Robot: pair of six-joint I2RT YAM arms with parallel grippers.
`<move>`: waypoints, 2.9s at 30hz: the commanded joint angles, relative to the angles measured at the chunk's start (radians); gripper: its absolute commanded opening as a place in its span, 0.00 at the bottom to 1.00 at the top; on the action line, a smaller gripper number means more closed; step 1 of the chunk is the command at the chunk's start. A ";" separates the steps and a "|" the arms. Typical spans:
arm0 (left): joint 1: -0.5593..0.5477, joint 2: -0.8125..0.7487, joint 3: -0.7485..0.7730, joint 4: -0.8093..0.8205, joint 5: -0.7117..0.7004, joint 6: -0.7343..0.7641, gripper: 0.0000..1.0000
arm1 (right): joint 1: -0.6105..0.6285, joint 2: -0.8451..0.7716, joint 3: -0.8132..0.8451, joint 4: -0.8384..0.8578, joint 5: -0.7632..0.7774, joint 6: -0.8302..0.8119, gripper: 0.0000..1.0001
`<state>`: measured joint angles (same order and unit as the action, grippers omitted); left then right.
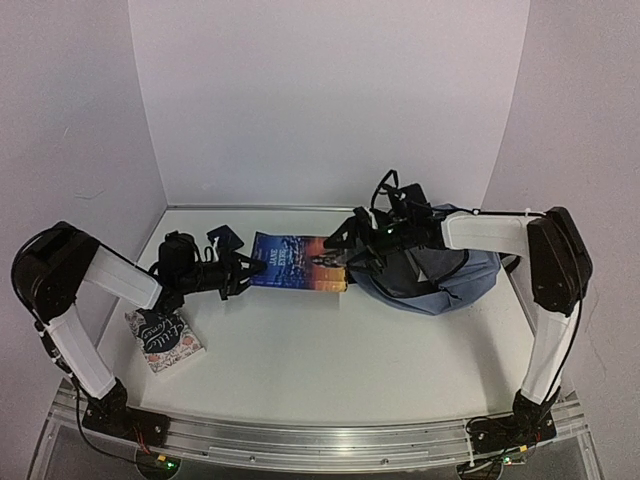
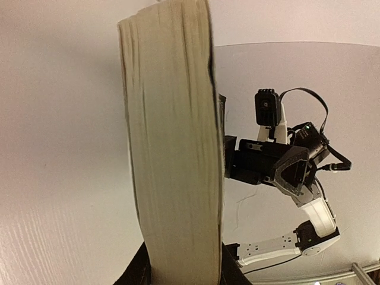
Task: Pack the student bag
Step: Pick up the book from the center of the board.
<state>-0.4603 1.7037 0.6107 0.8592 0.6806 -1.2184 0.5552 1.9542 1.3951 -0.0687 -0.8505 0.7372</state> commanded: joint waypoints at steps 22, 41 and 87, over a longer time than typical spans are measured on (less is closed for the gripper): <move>-0.024 -0.436 0.205 -0.284 -0.025 0.200 0.00 | -0.005 -0.253 0.114 -0.295 0.158 -0.305 0.98; -0.023 -0.410 0.158 0.012 0.025 0.047 0.00 | -0.005 -0.161 0.006 -0.051 -0.155 -0.143 0.98; -0.057 -0.279 0.235 -0.047 0.296 0.040 0.49 | 0.059 -0.285 -0.218 0.614 -0.400 0.246 0.00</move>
<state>-0.5098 1.4065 0.7876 0.5755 0.9087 -1.1253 0.5652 1.7435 1.1751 0.4530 -1.1493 1.0305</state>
